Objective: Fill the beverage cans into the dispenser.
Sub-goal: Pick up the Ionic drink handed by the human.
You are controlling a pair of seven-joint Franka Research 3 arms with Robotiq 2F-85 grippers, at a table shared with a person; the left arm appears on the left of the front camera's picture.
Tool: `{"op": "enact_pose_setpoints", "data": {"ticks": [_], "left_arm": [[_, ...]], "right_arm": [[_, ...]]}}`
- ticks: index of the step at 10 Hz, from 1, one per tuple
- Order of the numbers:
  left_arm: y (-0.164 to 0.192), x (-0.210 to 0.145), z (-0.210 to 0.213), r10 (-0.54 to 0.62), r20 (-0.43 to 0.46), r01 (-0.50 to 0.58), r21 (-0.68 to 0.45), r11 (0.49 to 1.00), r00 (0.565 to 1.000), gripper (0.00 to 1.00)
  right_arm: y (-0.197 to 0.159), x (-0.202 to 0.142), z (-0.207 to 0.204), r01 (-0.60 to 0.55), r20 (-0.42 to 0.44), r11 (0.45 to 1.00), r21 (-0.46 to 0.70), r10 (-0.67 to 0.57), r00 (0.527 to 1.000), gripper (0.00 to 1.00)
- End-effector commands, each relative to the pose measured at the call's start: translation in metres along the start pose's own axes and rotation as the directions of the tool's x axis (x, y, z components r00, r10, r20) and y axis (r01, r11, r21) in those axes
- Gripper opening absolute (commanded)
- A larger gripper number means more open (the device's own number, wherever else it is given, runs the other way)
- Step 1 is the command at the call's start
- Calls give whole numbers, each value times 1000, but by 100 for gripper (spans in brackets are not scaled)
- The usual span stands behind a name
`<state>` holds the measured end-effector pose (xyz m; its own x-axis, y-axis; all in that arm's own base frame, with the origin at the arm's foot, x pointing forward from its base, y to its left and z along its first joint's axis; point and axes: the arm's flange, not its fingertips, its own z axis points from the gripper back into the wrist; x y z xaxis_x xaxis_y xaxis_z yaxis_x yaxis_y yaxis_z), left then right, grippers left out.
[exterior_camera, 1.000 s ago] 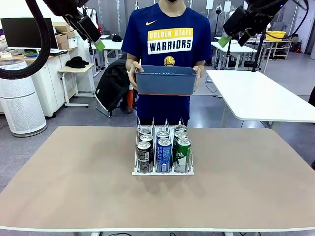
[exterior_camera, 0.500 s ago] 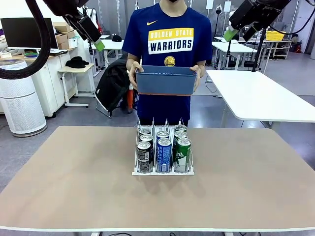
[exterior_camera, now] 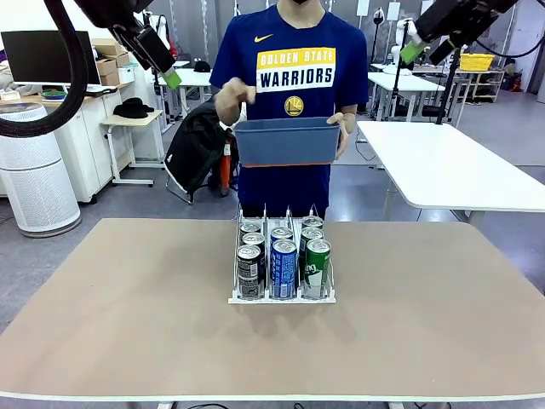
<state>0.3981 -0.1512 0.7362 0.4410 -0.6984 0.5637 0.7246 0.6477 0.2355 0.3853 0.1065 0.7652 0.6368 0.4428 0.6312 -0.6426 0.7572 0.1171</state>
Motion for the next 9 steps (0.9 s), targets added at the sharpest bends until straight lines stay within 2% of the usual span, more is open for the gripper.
{"op": "enact_pose_setpoints", "data": {"ticks": [1,4,8,9], "left_arm": [[0,-2,-1,0,-2,0,-2,1000,1000,100],[0,-2,-1,0,-2,0,-2,1000,1000,100],[0,-2,-1,0,-2,0,-2,1000,1000,100],[0,-2,-1,0,-2,0,-2,1000,1000,100]], "right_arm": [[-15,-5,16,-49,25,994,94,46,999,100],[-31,-2,27,-63,41,994,86,59,997,100],[-34,9,27,-57,42,995,78,54,998,100],[-30,0,30,-52,48,997,51,50,998,100]]}}
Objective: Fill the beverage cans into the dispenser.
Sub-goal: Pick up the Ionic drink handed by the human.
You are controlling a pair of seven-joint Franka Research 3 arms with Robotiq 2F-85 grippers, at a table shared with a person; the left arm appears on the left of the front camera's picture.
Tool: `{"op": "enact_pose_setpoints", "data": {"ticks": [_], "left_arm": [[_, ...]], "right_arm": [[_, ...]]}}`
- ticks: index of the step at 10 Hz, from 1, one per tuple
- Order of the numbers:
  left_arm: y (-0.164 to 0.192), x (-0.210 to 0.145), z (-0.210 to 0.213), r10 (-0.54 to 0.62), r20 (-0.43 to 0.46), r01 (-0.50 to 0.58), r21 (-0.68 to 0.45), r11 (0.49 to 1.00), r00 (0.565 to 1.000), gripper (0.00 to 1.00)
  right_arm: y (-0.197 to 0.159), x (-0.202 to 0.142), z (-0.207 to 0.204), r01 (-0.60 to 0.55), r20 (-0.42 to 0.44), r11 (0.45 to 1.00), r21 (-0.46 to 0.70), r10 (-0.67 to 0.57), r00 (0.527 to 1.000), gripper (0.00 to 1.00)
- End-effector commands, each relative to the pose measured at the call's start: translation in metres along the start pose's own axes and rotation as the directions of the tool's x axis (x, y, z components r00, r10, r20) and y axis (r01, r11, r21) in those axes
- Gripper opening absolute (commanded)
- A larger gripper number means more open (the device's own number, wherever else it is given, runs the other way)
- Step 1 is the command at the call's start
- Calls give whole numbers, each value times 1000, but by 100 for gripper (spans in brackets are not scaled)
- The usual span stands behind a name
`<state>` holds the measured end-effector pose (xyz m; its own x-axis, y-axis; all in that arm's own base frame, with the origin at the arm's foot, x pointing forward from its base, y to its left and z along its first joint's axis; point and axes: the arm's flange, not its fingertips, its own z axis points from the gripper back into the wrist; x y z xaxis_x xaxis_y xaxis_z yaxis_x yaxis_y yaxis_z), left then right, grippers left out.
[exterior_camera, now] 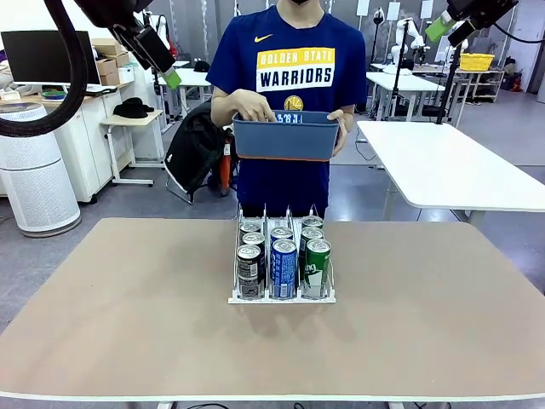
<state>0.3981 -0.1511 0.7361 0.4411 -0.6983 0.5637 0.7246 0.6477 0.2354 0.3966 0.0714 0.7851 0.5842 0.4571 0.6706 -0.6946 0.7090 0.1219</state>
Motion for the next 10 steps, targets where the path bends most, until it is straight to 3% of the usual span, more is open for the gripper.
{"op": "enact_pose_setpoints", "data": {"ticks": [1,10], "left_arm": [[0,-2,-1,0,-2,0,-2,1000,1000,100],[0,-2,-1,0,-2,0,-2,1000,1000,100]], "right_arm": [[2,-4,2,0,3,1000,2,0,1000,100],[2,-4,2,0,3,1000,2,0,1000,100]]}}
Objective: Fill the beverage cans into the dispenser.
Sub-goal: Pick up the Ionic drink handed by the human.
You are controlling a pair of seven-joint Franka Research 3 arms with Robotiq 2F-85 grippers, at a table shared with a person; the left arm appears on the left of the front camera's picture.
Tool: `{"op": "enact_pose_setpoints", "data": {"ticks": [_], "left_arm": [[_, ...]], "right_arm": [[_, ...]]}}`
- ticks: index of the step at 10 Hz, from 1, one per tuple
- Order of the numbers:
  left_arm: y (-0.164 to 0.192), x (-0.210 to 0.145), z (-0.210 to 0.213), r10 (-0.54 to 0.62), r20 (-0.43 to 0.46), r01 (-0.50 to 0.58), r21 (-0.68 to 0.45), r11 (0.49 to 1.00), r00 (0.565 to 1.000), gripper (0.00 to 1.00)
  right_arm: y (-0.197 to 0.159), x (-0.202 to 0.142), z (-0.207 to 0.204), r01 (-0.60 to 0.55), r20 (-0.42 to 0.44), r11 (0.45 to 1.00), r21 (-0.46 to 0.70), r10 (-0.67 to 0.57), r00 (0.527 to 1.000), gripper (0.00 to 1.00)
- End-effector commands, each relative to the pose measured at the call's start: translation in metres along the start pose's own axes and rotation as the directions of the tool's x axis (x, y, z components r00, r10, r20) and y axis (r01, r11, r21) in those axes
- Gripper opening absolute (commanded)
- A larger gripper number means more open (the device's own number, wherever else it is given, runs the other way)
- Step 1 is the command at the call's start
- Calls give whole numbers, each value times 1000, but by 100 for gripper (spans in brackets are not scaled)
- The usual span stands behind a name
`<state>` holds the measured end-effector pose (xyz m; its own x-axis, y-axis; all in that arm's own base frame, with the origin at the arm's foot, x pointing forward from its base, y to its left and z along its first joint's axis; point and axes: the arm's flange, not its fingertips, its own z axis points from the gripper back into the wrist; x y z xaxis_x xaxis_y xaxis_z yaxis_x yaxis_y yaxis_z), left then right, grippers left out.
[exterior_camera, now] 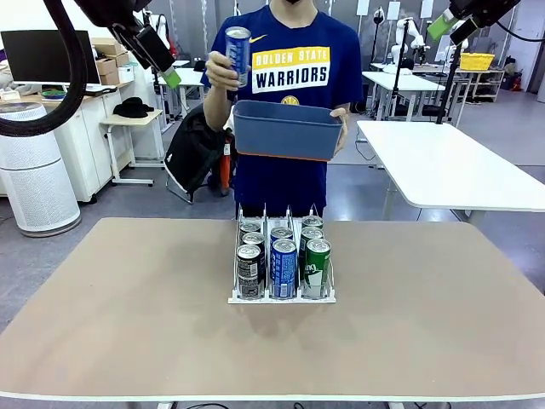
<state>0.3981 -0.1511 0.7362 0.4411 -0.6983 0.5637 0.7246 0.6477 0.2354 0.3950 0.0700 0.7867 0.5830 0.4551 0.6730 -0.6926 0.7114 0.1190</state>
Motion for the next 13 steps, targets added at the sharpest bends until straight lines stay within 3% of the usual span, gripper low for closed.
{"op": "enact_pose_setpoints", "data": {"ticks": [1,13], "left_arm": [[0,-2,-1,0,-2,0,-2,1000,1000,100],[0,-2,-1,0,-2,0,-2,1000,1000,100]], "right_arm": [[2,-3,0,-1,-1,1000,6,1,1000,100],[2,-3,0,-1,-1,1000,6,1,1000,100]]}}
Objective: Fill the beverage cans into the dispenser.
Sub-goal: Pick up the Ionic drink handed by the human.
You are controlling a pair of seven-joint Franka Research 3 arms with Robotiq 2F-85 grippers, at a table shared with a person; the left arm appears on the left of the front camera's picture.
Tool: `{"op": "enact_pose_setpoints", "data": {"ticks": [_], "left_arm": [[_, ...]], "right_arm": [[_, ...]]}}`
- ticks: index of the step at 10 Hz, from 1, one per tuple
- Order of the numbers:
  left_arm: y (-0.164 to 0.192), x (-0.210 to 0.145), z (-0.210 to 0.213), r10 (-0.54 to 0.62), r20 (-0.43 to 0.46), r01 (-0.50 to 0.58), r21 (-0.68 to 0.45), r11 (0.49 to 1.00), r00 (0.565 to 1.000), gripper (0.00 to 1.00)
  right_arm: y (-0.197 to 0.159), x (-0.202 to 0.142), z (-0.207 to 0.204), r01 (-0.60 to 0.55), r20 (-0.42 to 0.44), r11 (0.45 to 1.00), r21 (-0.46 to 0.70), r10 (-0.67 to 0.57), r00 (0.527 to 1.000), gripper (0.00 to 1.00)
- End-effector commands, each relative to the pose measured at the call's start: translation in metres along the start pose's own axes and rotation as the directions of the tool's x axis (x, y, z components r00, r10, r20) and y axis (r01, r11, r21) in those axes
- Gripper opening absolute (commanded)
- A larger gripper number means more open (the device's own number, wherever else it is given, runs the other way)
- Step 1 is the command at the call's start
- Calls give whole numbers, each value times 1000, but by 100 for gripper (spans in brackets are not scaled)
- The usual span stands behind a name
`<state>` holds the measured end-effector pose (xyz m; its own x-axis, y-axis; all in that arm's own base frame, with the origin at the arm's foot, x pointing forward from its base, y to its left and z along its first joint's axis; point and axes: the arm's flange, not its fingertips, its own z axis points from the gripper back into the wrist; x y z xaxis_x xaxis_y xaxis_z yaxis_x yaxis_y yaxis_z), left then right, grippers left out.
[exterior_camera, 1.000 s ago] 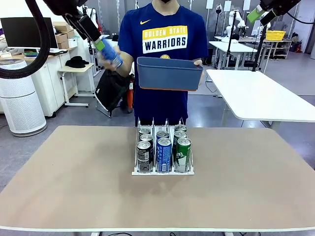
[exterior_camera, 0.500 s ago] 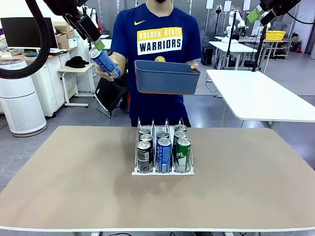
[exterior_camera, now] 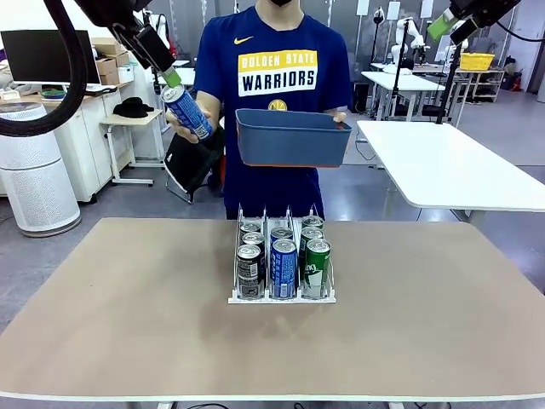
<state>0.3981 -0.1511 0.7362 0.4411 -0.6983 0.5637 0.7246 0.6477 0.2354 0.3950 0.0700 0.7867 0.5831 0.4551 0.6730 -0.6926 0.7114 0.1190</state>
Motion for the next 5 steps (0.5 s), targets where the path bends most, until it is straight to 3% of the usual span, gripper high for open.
{"op": "enact_pose_setpoints", "data": {"ticks": [1,5], "left_arm": [[0,-2,-1,0,-2,0,-2,1000,1000,100],[0,-2,-1,0,-2,0,-2,1000,1000,100]], "right_arm": [[2,-3,0,-1,-1,1000,6,1,1000,100],[2,-3,0,-1,-1,1000,6,1,1000,100]]}}
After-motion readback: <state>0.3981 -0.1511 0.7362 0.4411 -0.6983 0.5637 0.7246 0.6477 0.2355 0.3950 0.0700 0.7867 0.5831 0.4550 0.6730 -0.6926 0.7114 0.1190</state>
